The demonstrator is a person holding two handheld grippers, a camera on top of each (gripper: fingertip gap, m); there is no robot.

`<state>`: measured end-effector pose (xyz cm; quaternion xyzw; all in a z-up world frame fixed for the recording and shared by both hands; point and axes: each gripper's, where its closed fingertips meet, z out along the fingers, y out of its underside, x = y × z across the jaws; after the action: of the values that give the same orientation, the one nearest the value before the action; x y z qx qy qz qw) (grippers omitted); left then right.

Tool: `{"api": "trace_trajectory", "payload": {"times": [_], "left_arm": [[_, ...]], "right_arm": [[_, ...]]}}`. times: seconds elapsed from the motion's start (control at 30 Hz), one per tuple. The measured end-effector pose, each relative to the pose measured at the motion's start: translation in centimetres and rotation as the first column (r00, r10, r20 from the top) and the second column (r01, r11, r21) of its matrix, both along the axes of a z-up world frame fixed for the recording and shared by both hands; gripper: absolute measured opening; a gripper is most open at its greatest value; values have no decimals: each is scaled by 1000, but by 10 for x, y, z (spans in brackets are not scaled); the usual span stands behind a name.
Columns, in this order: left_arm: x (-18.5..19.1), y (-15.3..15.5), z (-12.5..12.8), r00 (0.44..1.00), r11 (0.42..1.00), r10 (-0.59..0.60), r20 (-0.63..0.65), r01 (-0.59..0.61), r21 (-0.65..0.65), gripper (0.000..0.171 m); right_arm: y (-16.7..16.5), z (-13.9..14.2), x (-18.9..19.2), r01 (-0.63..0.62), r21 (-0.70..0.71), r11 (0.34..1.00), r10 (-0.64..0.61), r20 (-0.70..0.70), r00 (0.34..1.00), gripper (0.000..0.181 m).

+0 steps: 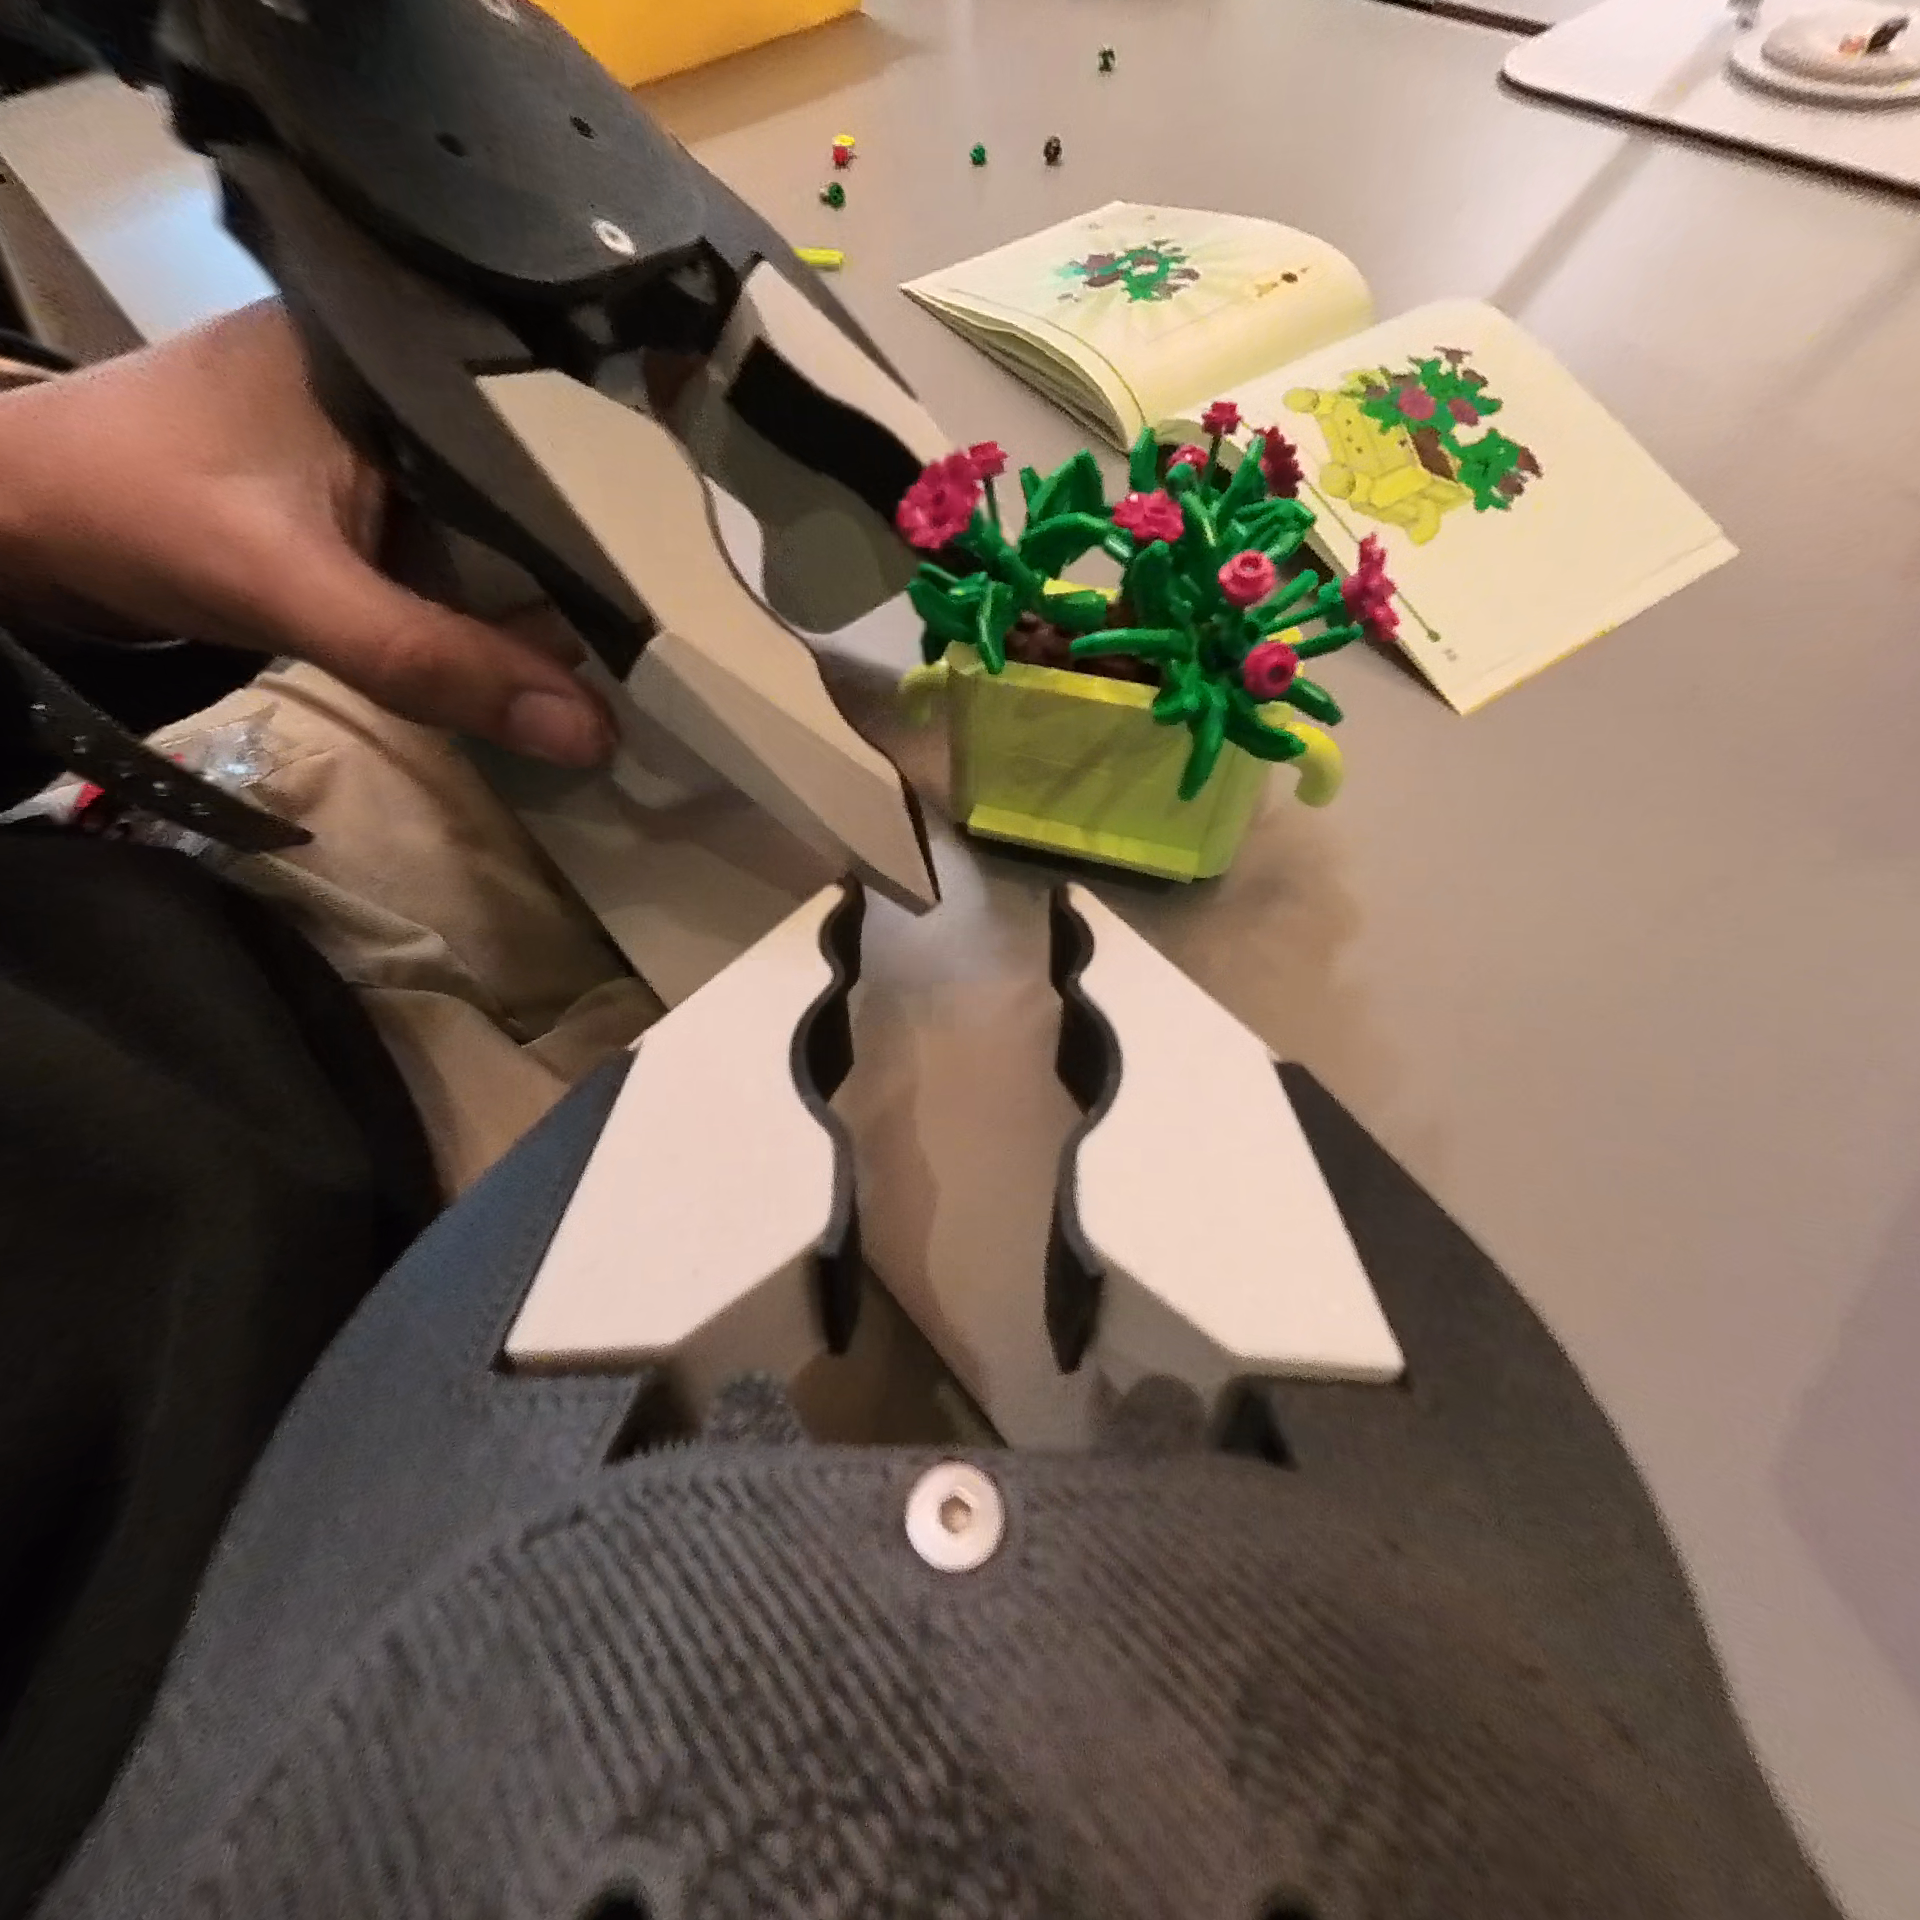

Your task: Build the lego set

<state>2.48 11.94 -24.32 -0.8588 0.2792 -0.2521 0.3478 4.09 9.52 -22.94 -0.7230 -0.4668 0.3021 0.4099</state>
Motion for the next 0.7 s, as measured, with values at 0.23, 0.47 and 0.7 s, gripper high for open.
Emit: {"api": "trace_trajectory", "payload": {"times": [0.23, 0.47, 0.7], "left_arm": [[23, -27, 13, 981, 995, -87, 174, 96, -39, 87], [65, -38, 24, 935, 981, -164, 314, 189, -51, 86], [75, -41, 23, 935, 977, -192, 298, 211, -34, 87]], "right_arm": [[27, -14, 38, 139, 64, 988, -147, 150, 978, 31], [28, -11, 73, 222, 19, 975, -222, 105, 969, 42], [14, -4, 65, 217, -23, 976, -217, 6, 976, 41]]}}
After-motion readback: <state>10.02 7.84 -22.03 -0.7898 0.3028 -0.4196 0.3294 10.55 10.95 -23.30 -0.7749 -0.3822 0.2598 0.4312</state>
